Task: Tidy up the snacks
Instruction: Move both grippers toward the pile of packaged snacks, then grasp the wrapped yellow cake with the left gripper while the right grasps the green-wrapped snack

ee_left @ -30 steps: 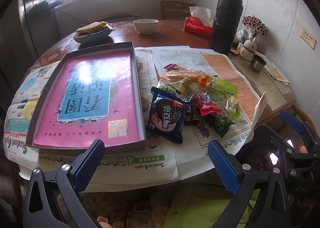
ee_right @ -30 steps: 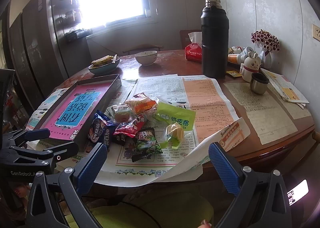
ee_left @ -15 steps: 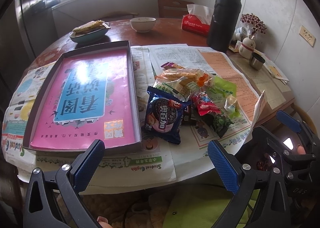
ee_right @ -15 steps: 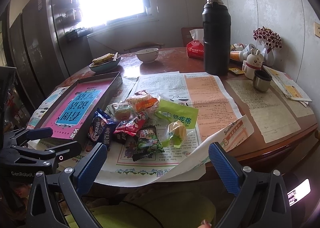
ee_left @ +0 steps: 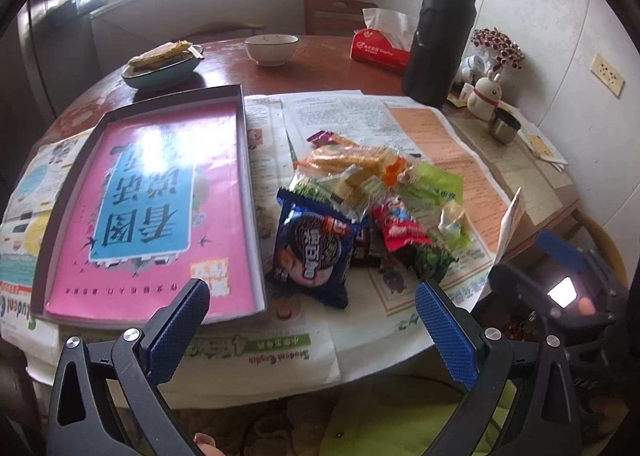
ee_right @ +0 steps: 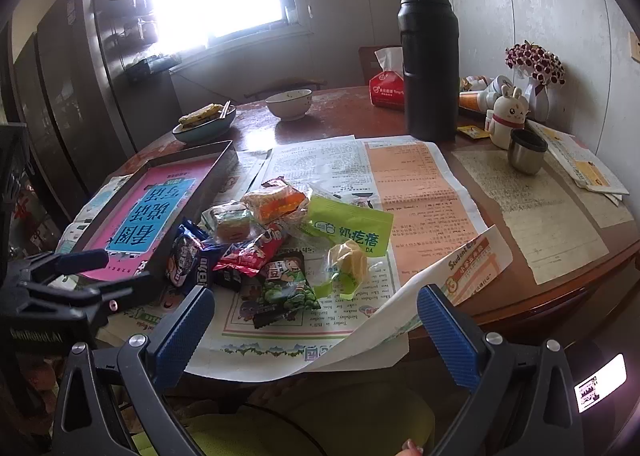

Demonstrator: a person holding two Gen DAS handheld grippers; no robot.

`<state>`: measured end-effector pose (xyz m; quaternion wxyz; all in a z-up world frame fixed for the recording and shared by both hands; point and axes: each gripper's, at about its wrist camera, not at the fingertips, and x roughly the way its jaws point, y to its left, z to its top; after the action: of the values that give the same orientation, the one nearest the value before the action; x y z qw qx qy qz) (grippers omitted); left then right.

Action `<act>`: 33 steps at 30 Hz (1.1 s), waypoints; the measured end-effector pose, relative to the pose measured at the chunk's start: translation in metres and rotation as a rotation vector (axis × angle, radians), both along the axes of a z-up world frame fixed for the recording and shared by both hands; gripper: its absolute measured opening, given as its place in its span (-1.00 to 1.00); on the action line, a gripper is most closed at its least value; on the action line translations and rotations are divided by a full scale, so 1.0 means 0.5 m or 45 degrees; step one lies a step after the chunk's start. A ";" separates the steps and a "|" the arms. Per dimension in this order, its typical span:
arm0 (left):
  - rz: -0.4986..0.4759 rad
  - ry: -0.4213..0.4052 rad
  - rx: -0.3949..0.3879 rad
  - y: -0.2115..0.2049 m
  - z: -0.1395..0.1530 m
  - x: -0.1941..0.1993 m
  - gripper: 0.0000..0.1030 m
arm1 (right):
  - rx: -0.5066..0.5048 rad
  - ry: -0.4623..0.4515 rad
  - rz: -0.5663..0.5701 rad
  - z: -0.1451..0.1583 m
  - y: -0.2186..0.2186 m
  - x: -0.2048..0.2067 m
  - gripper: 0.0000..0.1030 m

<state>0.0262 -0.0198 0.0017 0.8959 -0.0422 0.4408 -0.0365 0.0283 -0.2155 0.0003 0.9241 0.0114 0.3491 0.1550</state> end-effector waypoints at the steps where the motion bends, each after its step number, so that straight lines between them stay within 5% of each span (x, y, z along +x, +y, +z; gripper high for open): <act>1: -0.004 -0.003 -0.006 0.000 0.003 0.008 0.99 | -0.003 0.001 -0.001 -0.002 0.000 0.004 0.99; 18: -0.280 0.058 0.150 -0.036 0.023 0.150 0.96 | 0.013 0.156 -0.061 -0.041 -0.020 0.119 0.99; 27: -0.435 0.112 0.240 -0.071 0.003 0.191 0.92 | -0.097 0.231 -0.073 -0.072 -0.012 0.153 0.56; 31: -0.482 0.170 0.235 -0.078 -0.016 0.207 0.43 | -0.093 0.236 -0.041 -0.089 0.002 0.160 0.33; 33: -0.490 0.191 0.230 -0.080 -0.026 0.213 0.35 | -0.098 0.243 -0.038 -0.096 0.005 0.162 0.21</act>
<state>0.1328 -0.0599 -0.0115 0.8371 0.1206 0.5077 -0.1640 0.1094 -0.2132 -0.0475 0.8885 -0.0044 0.4412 0.1260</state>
